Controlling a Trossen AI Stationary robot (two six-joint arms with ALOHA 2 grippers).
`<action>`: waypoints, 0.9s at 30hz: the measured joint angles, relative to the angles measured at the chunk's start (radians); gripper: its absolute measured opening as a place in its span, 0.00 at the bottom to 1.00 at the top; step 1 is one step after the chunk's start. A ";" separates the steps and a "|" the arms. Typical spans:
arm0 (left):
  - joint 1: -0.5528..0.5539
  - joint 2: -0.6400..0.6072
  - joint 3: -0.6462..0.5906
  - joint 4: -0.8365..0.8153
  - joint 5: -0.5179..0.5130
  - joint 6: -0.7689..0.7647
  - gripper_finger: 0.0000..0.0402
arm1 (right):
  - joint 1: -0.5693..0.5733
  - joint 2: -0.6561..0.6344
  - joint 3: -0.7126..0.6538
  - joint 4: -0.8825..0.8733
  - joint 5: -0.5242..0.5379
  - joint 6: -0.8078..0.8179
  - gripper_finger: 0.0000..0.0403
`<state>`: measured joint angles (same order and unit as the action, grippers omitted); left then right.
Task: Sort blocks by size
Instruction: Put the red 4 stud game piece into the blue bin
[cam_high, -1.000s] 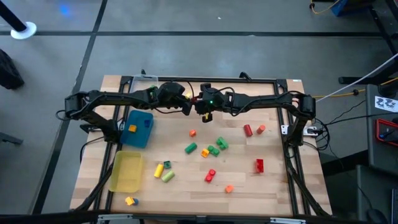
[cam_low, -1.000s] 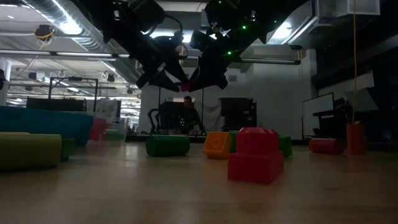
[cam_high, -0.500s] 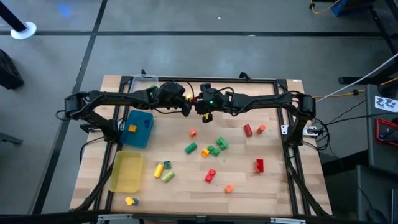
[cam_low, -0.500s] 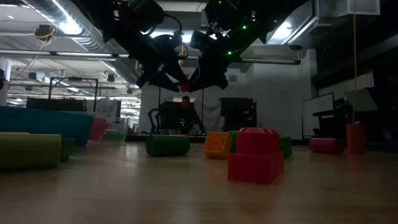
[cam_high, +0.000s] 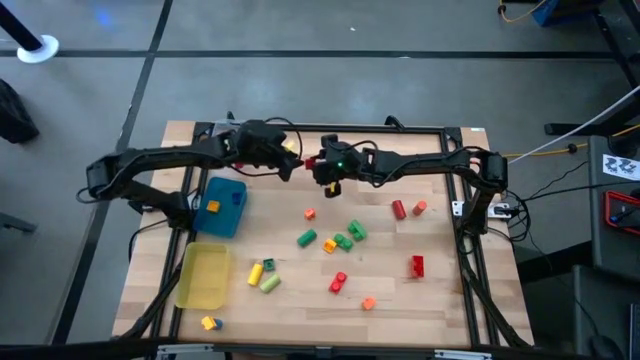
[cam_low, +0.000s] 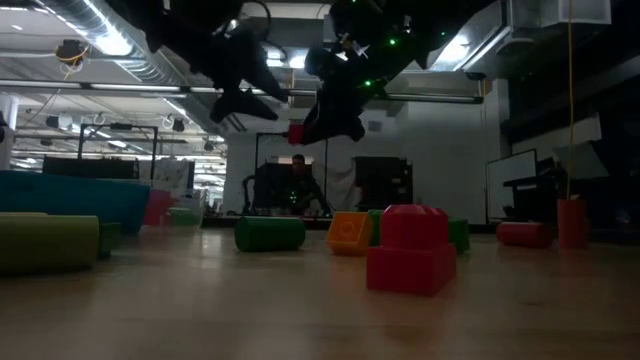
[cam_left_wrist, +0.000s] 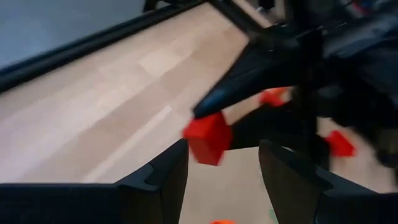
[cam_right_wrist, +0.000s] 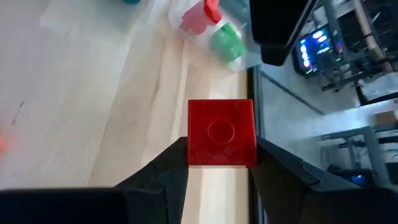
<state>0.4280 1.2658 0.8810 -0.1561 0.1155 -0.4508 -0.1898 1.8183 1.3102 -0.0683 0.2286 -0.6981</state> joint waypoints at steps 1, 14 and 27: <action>0.005 -0.009 0.000 -0.001 0.019 -0.006 0.45 | 0.000 0.000 0.000 0.016 0.000 -0.014 0.40; 0.054 -0.130 0.000 -0.113 0.045 0.067 0.45 | 0.000 -0.002 0.137 0.017 -0.012 -0.044 0.40; 0.050 -0.136 0.000 -0.095 0.092 0.083 0.45 | -0.001 -0.002 0.177 0.015 -0.115 -0.044 0.40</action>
<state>0.4782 1.1294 0.8810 -0.2510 0.2079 -0.3681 -0.1913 1.8164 1.4876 -0.0533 0.1139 -0.7425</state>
